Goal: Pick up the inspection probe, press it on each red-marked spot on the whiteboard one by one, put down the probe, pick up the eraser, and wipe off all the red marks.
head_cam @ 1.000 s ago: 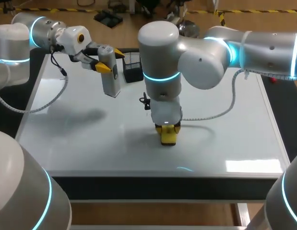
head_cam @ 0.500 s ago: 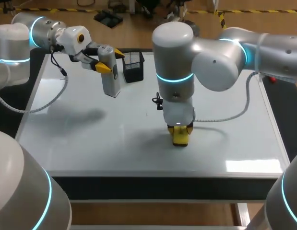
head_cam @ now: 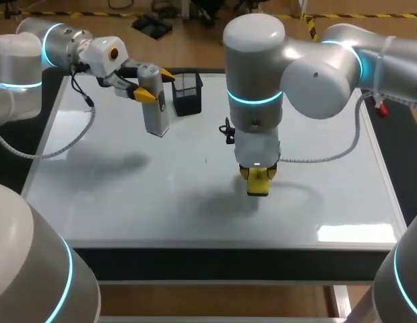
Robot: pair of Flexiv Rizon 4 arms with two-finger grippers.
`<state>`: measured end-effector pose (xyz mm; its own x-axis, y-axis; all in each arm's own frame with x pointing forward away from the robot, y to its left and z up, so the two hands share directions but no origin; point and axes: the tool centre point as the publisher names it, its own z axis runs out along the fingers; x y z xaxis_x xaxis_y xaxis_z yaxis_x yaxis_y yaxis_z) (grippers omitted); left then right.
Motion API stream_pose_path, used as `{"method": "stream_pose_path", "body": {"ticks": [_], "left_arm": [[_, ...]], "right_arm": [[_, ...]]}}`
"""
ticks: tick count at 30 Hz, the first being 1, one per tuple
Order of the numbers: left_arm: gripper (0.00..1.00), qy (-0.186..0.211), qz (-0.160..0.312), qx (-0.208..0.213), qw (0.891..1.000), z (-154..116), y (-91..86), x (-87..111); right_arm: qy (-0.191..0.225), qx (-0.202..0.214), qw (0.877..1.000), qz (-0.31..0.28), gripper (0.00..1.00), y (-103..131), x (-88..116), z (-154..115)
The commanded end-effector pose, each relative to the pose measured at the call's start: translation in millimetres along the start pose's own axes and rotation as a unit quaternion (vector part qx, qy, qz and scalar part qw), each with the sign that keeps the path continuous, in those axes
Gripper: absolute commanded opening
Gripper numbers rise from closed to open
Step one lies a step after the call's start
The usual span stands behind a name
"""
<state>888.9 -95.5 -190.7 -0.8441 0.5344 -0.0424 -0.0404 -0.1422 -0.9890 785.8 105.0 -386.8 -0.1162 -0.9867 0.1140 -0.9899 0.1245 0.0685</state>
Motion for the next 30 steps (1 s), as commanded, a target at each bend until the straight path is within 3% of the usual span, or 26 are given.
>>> {"method": "stream_pose_path", "body": {"ticks": [1, 13, 19, 30], "left_arm": [[0.00, 0.001, -0.001, -0.002, 1.000, 0, -2.3, 0.3], [0.00, 0.001, -0.001, -0.002, 1.000, 0, -2.3, 0.3], [0.00, 0.001, -0.001, -0.002, 1.000, 0, -2.3, 0.3], [0.00, 0.001, -0.001, -0.002, 1.000, 0, -2.3, 0.3]], "right_arm": [[-0.002, 0.002, 1.000, -0.001, 0.00, 0, 4, -1], [-0.001, 0.002, 1.000, -0.001, 0.00, -4, 4, -1], [0.016, 0.021, 1.000, -0.017, 0.00, -47, 8, -13], [0.006, 0.024, 0.999, -0.024, 0.00, -129, 8, -16]]}}
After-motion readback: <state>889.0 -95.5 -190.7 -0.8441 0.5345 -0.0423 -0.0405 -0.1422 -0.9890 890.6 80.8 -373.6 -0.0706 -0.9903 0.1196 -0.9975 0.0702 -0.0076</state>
